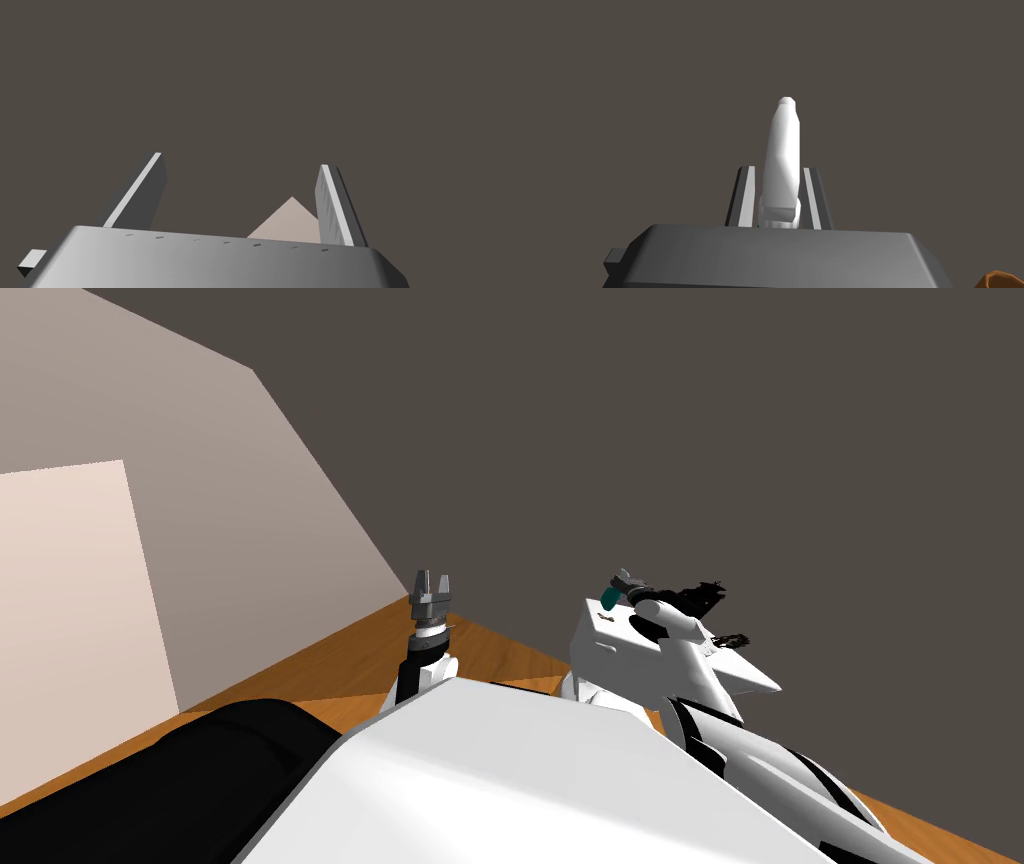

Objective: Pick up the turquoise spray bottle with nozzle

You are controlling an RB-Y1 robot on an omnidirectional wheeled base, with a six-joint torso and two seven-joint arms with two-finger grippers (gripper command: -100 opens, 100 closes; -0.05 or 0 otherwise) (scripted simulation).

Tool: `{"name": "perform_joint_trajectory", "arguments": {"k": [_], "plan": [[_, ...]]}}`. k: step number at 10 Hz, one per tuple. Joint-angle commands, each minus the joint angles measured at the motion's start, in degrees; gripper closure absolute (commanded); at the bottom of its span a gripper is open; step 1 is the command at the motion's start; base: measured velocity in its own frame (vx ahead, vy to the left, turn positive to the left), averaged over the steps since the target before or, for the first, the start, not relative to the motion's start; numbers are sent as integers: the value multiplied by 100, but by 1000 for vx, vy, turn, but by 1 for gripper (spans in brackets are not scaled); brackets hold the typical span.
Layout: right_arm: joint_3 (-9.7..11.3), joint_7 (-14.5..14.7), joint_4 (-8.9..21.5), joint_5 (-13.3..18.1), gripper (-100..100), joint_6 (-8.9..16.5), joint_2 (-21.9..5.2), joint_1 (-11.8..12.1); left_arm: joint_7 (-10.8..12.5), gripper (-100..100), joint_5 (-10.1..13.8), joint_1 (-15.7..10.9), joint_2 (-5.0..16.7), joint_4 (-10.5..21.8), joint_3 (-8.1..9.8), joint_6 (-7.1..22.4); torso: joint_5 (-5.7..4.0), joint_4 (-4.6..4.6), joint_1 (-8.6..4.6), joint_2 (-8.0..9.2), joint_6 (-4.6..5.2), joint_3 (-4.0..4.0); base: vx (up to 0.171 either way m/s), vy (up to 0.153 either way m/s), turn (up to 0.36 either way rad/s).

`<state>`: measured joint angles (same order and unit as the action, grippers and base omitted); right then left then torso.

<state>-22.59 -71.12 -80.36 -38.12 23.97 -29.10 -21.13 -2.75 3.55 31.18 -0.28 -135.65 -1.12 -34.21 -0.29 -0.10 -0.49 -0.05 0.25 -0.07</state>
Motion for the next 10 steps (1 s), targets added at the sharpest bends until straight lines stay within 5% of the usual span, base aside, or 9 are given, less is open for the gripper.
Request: {"name": "perform_joint_trajectory", "arguments": {"k": [1, 10], "plan": [[-94, -129, -85, -93, 100, -91, -125, 273, 0, 0, 0, 0, 0, 0, 0, 0, 0, 0, 0, 0, 0, 0, -46, -11, 153], [-759, -936, -756, -429, 100, -456, -773, 1873, 0, 0, 0, 0, 0, 0, 0, 0, -51, -36, -52, 17, 40, -9, -13, 7, 158]]}}
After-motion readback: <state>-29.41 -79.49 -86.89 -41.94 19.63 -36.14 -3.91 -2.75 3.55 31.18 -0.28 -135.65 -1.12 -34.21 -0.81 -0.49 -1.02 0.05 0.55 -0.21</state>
